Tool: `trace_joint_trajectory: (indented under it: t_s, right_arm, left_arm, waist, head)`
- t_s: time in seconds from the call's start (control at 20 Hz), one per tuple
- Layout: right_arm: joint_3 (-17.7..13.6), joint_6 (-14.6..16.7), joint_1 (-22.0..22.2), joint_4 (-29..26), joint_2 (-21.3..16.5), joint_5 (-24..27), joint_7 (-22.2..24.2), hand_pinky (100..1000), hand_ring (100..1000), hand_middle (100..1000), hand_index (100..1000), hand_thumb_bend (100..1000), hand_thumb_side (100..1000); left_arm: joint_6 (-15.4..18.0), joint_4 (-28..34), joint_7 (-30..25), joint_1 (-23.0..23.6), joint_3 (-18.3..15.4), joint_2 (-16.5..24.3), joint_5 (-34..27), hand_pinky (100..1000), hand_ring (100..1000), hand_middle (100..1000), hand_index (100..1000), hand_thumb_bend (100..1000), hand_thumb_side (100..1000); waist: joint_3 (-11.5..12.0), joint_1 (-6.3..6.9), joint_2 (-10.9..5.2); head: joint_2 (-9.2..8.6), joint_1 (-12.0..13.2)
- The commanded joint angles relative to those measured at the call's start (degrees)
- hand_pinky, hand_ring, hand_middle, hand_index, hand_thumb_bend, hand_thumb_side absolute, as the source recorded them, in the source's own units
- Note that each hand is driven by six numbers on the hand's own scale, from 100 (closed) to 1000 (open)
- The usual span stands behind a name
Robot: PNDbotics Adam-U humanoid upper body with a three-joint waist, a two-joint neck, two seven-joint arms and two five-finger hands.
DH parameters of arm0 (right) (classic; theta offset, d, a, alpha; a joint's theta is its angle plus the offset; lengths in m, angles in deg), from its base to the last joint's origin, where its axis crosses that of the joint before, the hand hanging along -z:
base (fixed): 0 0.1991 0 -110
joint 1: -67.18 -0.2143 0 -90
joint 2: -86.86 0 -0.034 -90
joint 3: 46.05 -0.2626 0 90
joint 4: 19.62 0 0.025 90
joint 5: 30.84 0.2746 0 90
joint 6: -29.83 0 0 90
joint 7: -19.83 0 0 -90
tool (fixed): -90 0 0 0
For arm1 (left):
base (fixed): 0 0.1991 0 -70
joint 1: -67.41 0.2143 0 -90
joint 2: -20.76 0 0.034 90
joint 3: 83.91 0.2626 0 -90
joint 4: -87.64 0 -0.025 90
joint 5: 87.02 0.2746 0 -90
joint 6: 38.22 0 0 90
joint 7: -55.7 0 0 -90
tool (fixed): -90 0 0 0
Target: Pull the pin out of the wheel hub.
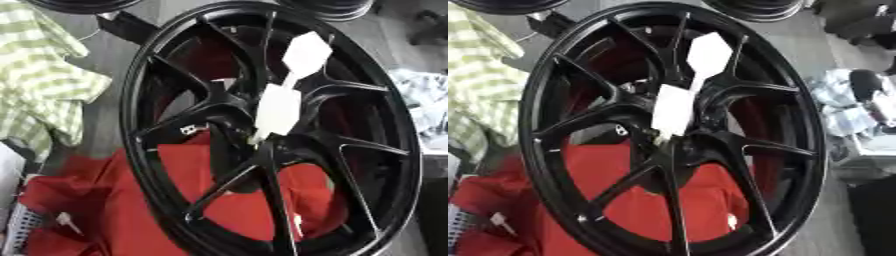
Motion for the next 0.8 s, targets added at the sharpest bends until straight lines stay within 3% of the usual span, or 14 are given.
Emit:
trace_joint_trajectory:
  t_s: [0.05,0.1,0.45,0.8]
  right_arm:
    - [0.84,0.47,-0.85,-0.72,-1.84,-1.69,0.40,950,885,856,827,100,156]
    - [1.25,0.61,-1.18,-0.72,-1.89,-1.90,0.86,952,887,861,829,100,274]
    - [4.05,2.86,-3.65,-0.72,-2.11,-2.55,5.53,962,904,879,843,100,252]
    - [5.19,2.68,-5.28,-0.72,-2.14,-2.38,7.63,961,905,880,845,100,245]
  left_arm:
    - [0.03,1.20,-0.28,-0.58,0.02,1.25,-0.40,576,665,588,744,100,727]
    - [-0.02,1.20,-0.33,-0.64,0.08,1.19,-0.48,576,663,588,743,100,725]
    - [-0.63,1.20,-1.23,-1.13,0.60,0.91,-2.78,575,659,587,742,100,735]
    - [-0.65,1.20,-1.61,-1.56,0.86,0.95,-2.63,575,659,587,742,100,736]
  waist:
    - [0.28,0.18,-0.80]
    - [0.49,0.14,-0.76]
    - [1.53,0.05,-0.55]
    - [2.42,-0.26,-0.32]
  head:
    - [-0.91,-0.89]
    - [-0.92,-1.06]
    - [-0.58,-1.72]
    - [-1.00,-2.34]
